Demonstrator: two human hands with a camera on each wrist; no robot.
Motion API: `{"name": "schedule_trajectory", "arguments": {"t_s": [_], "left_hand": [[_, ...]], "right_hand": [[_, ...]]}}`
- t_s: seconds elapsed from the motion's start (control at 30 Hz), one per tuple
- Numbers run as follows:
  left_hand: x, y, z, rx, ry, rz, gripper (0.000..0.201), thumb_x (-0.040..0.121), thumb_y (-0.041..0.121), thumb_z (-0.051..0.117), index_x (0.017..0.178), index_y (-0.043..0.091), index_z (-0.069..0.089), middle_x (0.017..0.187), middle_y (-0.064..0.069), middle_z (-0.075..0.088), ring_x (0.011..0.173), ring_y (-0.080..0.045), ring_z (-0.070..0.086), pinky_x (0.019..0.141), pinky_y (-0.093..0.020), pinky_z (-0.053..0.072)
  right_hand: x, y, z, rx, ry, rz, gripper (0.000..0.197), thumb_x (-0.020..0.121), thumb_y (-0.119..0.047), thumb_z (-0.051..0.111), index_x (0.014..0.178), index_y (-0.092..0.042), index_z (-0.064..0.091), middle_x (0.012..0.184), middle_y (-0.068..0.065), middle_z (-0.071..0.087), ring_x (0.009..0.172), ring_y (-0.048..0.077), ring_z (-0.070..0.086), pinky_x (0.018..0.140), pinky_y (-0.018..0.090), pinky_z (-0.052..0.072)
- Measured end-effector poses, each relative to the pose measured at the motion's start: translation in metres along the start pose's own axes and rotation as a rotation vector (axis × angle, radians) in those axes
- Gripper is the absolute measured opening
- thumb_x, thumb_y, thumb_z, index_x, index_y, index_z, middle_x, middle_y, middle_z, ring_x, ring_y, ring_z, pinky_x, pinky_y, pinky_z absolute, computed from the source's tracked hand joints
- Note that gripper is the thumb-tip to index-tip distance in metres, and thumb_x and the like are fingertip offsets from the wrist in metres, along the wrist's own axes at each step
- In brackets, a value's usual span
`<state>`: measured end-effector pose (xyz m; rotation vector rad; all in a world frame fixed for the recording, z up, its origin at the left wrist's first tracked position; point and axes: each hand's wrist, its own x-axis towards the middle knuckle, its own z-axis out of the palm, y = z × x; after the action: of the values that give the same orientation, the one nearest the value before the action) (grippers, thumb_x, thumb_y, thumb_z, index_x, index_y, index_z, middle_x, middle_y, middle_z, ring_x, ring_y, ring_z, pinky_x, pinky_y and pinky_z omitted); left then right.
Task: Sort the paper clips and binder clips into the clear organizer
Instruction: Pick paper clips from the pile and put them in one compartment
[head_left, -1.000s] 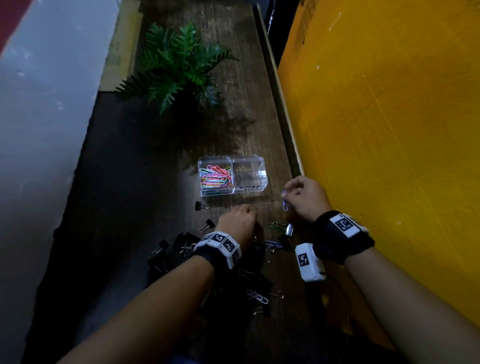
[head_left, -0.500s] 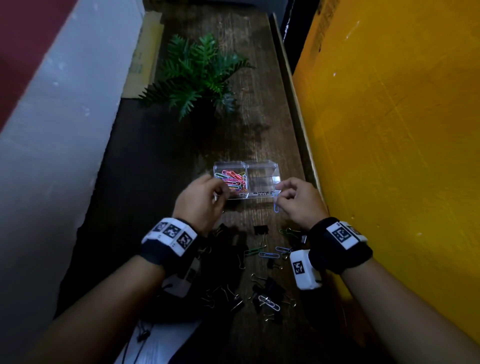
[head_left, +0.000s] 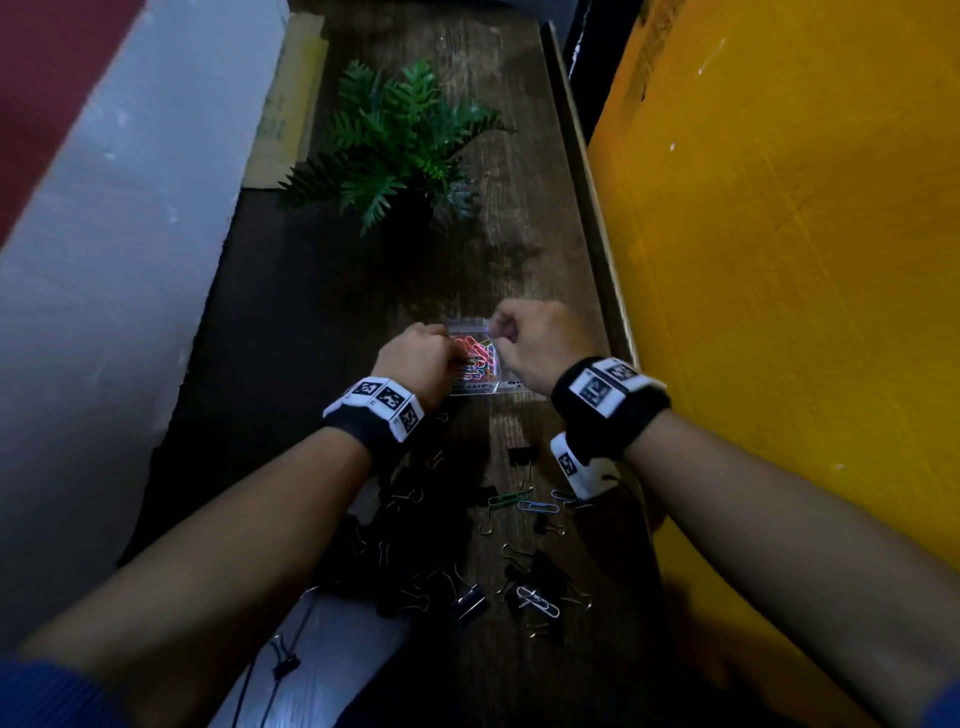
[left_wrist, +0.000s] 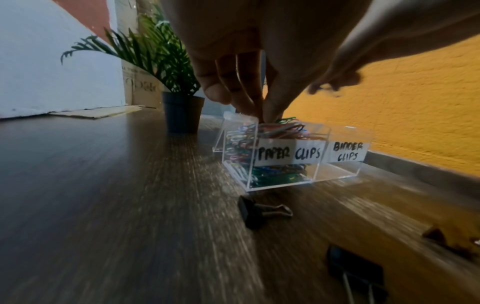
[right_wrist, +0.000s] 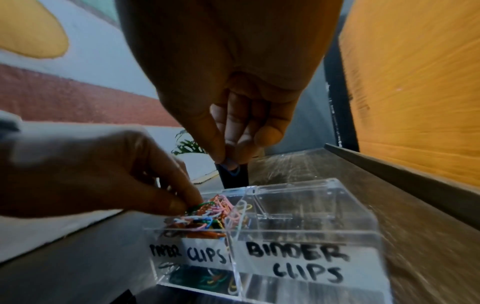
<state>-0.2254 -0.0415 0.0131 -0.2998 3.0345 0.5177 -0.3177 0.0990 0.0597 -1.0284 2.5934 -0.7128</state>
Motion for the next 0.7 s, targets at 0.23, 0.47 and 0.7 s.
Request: {"name": "schedule_trajectory", "arguments": {"t_s": [0.23,0.47,0.7], "left_hand": [[-0.04,0.006,0.007,-0.146,0.228,-0.03,0.018,0.077,0.019,0.062,0.093,0.02,0.069,0.097,-0.004,0.06,0.09,-0.028,0.056,0.065,-0.038,0.052],[-0.085,0.041,0.05,-0.17,-0.005,0.107,0.01,0.077,0.032,0.061,0.079,0.023,0.065,0.088,0.0,0.061,0.08,-0.024,0.062,0.057,-0.029,0.048],[-0.086,0.067,0.068,0.053,-0.279,0.103,0.031,0.09,0.037,0.049,0.112,0.016,0.057,0.113,-0.006,0.051,0.105,-0.026,0.048,0.082,-0.038,0.042]], "right_hand": [[0.026,-0.017,0.024,-0.226,-0.217,-0.044,0.021,0.082,-0.008,0.057,0.091,-0.025,0.066,0.091,0.004,0.068,0.084,0.026,0.063,0.071,0.036,0.054],[-0.008,-0.001,0.016,-0.077,-0.062,-0.08,0.016,0.082,-0.012,0.061,0.095,-0.019,0.067,0.091,0.003,0.068,0.086,0.022,0.062,0.075,0.031,0.049],[-0.113,0.043,0.017,-0.063,-0.136,0.11,0.005,0.084,-0.02,0.063,0.086,-0.02,0.068,0.083,-0.005,0.066,0.078,0.015,0.061,0.071,0.031,0.051]]}}
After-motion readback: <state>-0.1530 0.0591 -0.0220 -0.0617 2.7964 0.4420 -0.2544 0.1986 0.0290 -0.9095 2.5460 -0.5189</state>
